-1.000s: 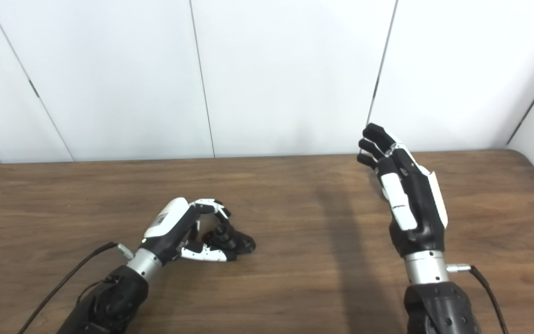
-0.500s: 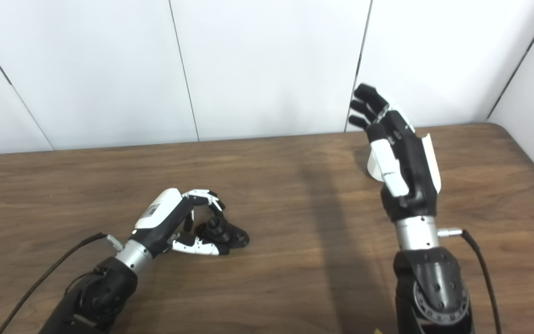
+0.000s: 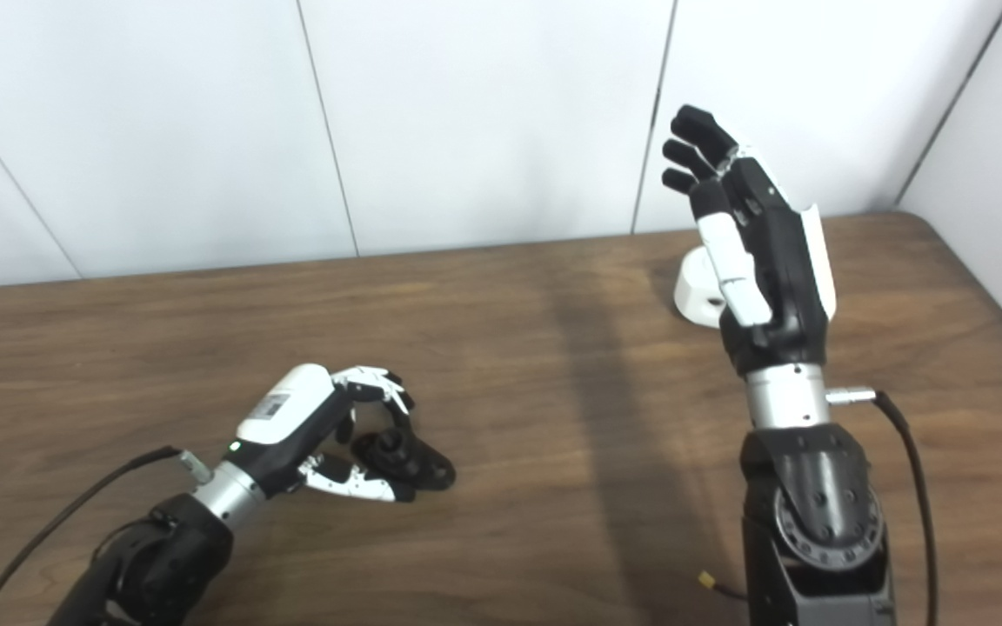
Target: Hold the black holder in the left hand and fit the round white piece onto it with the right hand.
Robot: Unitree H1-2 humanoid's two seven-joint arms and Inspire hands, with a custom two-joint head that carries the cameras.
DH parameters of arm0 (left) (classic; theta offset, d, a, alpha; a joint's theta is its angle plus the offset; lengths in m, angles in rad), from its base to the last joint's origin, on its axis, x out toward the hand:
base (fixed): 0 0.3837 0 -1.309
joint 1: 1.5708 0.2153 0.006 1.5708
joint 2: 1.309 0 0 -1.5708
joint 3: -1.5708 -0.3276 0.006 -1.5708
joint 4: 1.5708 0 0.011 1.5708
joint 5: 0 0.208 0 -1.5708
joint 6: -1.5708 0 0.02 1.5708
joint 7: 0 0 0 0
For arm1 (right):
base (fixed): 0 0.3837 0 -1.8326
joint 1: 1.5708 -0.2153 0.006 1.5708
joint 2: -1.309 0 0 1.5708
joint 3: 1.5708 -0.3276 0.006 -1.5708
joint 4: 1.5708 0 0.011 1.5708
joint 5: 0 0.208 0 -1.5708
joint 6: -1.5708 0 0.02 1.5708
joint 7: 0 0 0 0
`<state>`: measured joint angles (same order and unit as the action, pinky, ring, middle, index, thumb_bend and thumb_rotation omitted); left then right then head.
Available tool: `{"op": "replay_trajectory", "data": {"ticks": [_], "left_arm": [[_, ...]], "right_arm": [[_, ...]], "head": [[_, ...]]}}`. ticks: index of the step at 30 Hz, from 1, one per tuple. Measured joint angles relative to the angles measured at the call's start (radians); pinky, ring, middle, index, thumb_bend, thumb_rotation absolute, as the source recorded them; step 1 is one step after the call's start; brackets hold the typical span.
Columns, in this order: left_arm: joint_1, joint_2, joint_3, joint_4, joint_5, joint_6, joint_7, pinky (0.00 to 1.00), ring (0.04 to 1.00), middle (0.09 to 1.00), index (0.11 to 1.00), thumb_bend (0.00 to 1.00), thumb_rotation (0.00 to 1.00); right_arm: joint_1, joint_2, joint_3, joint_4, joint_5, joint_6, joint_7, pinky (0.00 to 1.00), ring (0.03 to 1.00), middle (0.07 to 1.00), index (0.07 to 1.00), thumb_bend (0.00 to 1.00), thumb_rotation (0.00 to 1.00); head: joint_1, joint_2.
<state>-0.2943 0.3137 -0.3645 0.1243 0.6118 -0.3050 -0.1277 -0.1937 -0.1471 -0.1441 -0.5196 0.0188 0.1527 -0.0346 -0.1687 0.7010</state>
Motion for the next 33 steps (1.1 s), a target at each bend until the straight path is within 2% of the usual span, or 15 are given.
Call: {"op": "replay_trajectory", "data": {"ticks": [4,6,9,14,16,20,25,27,33], "left_arm": [[-0.008,0.001,0.002,0.033,0.007,-0.029,0.014,0.93,0.819,0.695,0.483,0.52,0.05],[-0.011,0.0,0.002,0.04,0.007,-0.033,0.016,0.94,0.82,0.696,0.483,0.52,0.05],[-0.014,0.001,0.002,0.052,0.009,-0.038,0.02,0.94,0.815,0.695,0.483,0.52,0.05],[-0.027,0.002,-0.002,0.093,0.045,-0.075,0.051,0.91,0.818,0.698,0.483,0.52,0.05],[-0.032,0.003,-0.005,0.109,0.061,-0.09,0.073,0.9,0.818,0.696,0.483,0.52,0.05],[-0.043,0.001,-0.002,0.144,0.07,-0.102,0.101,0.96,0.84,0.703,0.483,0.52,0.05],[-0.057,0.002,0.013,0.176,0.069,-0.102,0.113,0.95,0.837,0.702,0.484,0.52,0.05],[-0.061,0.005,0.014,0.185,0.069,-0.102,0.118,0.94,0.836,0.704,0.484,0.52,0.05],[-0.064,0.015,0.013,0.195,0.072,-0.104,0.133,0.93,0.822,0.699,0.483,0.52,0.05]], "right_arm": [[-0.001,-0.055,-0.005,0.0,-0.116,-0.002,-0.002,0.75,0.831,0.879,0.833,0.46,0.45],[0.0,-0.076,-0.026,0.0,-0.141,-0.002,-0.004,0.73,0.828,0.883,0.829,0.48,0.37],[0.001,-0.084,-0.054,0.001,-0.146,-0.002,-0.014,0.71,0.822,0.87,0.823,0.49,0.34],[0.01,-0.082,-0.062,0.001,-0.159,-0.007,-0.022,0.69,0.803,0.848,0.81,0.52,0.38],[0.015,-0.081,-0.06,0.001,-0.193,-0.021,-0.028,0.7,0.796,0.844,0.812,0.52,0.4],[0.033,-0.081,-0.063,0.002,-0.283,-0.065,-0.049,0.72,0.807,0.847,0.82,0.51,0.41],[0.06,-0.088,-0.09,0.03,-0.305,-0.086,-0.058,0.78,0.841,0.87,0.839,0.53,0.25],[0.072,-0.106,-0.101,0.052,-0.307,-0.086,-0.056,0.78,0.86,0.88,0.851,0.56,0.22],[0.079,-0.2,-0.112,0.135,-0.361,-0.082,-0.04,0.76,0.869,0.885,0.863,0.62,0.23]], "head": [[-0.012,-0.003],[-0.018,-0.008],[-0.035,-0.015],[-0.057,-0.021],[-0.066,-0.026],[-0.069,-0.031],[-0.087,-0.041],[-0.089,-0.043],[-0.115,-0.058]]}}
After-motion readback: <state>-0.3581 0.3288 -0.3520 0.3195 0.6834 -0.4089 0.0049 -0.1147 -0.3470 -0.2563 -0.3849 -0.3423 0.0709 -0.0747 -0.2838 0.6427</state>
